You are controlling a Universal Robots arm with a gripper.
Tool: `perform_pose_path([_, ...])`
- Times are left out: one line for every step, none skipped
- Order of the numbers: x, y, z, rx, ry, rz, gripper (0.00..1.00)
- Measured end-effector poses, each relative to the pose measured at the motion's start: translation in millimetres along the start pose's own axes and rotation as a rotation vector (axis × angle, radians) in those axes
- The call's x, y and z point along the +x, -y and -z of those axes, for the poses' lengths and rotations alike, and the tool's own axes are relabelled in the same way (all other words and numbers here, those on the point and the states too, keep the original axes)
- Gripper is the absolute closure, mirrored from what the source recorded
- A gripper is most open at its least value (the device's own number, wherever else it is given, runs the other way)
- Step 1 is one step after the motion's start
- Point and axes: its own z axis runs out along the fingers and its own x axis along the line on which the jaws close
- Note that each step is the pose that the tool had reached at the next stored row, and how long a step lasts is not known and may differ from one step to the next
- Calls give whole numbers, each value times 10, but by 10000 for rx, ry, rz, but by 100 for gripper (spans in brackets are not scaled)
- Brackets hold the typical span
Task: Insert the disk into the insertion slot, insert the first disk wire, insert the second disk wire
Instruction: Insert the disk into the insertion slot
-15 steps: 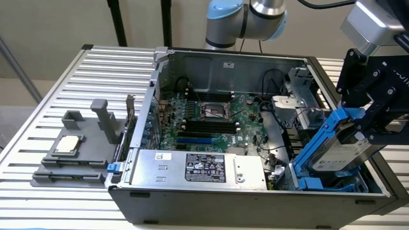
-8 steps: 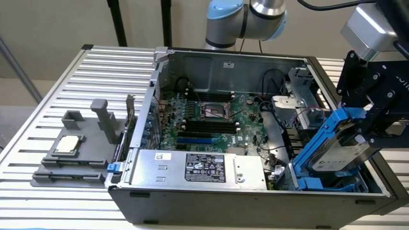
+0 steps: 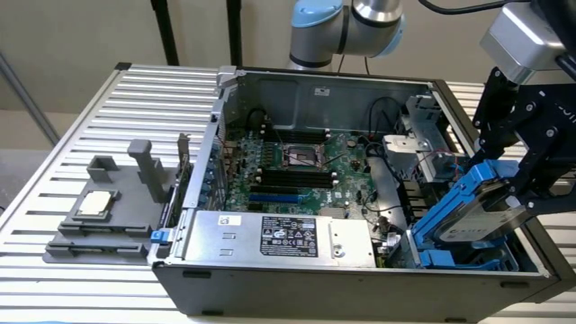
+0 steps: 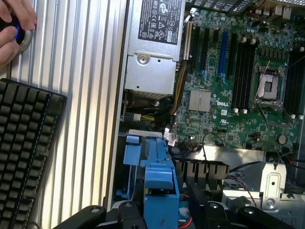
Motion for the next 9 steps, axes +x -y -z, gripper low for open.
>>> perform_pose_path([0,0,0,0,0,0,51])
perform_pose_path([0,0,0,0,0,-1,51])
perform_pose_path([0,0,0,0,0,-2,51])
perform_pose_path([0,0,0,0,0,-3,53])
perform_pose_path([0,0,0,1,-3,-4,60])
perform_pose_path([1,-1,2,1,-5,-7,60])
perform_pose_path([0,-1,3,2,-1,-9,65])
perform_pose_path([0,-1,5,3,1,-12,66])
perform_pose_path([-1,-1,10,3,2,-15,66])
